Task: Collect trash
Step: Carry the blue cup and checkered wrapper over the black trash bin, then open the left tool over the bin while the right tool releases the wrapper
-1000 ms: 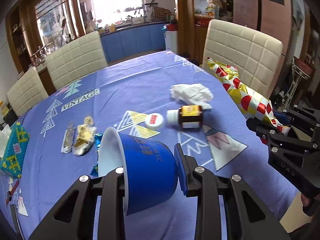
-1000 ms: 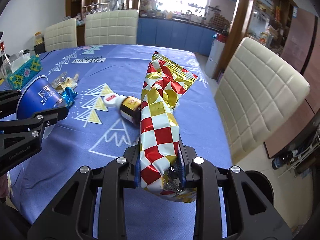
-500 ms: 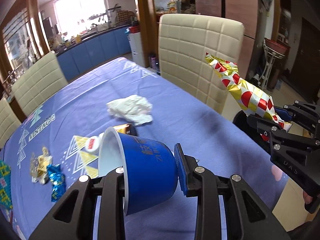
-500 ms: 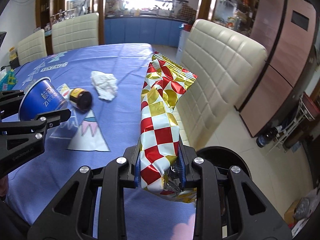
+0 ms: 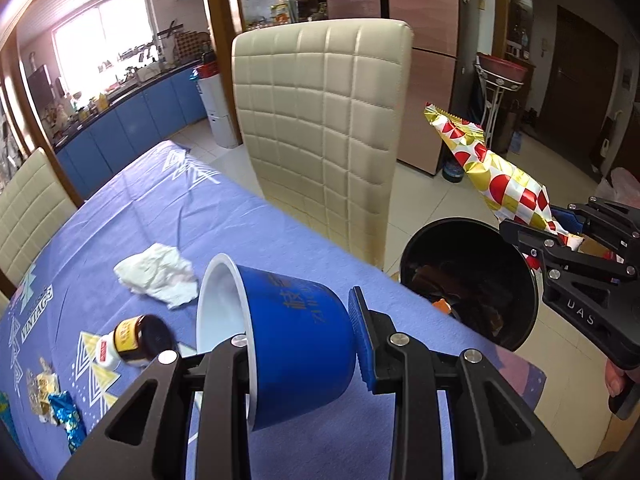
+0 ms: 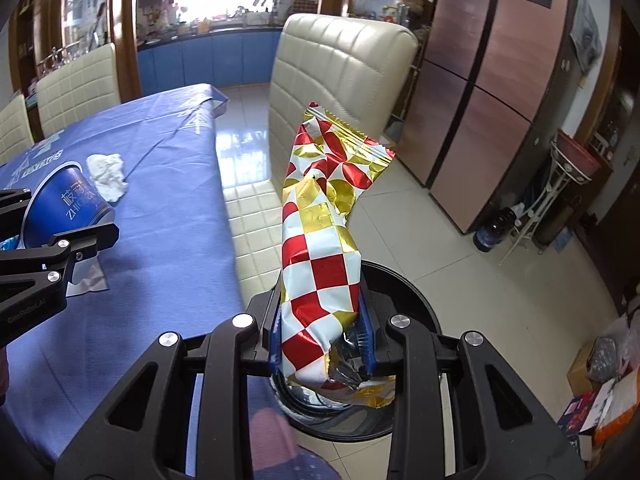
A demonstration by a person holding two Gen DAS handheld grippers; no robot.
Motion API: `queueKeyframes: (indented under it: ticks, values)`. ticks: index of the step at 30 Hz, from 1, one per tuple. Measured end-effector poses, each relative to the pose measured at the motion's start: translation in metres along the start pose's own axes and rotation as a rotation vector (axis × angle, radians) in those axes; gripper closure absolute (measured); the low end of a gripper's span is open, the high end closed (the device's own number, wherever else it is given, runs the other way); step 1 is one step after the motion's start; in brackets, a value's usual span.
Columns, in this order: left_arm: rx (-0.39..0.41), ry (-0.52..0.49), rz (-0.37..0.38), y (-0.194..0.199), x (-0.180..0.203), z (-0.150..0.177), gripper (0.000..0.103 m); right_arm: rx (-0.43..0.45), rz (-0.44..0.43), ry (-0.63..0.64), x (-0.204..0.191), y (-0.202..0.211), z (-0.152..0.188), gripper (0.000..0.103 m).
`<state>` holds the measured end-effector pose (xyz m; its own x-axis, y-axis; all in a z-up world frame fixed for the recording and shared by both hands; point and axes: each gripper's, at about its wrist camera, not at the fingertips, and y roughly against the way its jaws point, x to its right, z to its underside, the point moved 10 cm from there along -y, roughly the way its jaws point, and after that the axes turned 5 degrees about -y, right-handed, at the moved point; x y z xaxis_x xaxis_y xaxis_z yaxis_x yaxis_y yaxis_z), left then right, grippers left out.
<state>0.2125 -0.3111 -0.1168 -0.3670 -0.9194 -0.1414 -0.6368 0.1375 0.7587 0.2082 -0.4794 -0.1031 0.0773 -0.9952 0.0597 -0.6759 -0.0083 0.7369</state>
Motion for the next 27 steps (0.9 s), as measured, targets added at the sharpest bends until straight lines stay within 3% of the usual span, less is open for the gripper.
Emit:
queueKeyframes:
  ticks: [3, 5, 6, 16, 27]
  values:
    - [-0.001, -0.014, 0.013, -0.007, 0.01, -0.009, 0.074, -0.008, 0.025, -0.021, 0.015, -0.006, 0.002, 0.069]
    - [-0.001, -0.02, 0.019, -0.01, 0.015, -0.013, 0.074, -0.012, 0.046, -0.029, 0.024, -0.009, 0.002, 0.049]
    - [-0.003, -0.022, 0.024, -0.012, 0.018, -0.014, 0.074, -0.006, 0.056, -0.038, 0.028, -0.01, 0.003, 0.033]
    - [-0.008, -0.076, 0.081, -0.025, 0.052, -0.028, 0.074, 0.002, 0.108, -0.109, 0.062, -0.009, 0.015, 0.032]
    - [0.02, -0.164, 0.197, -0.031, 0.121, -0.058, 0.073, -0.028, 0.21, -0.191, 0.106, 0.004, 0.043, 0.032]
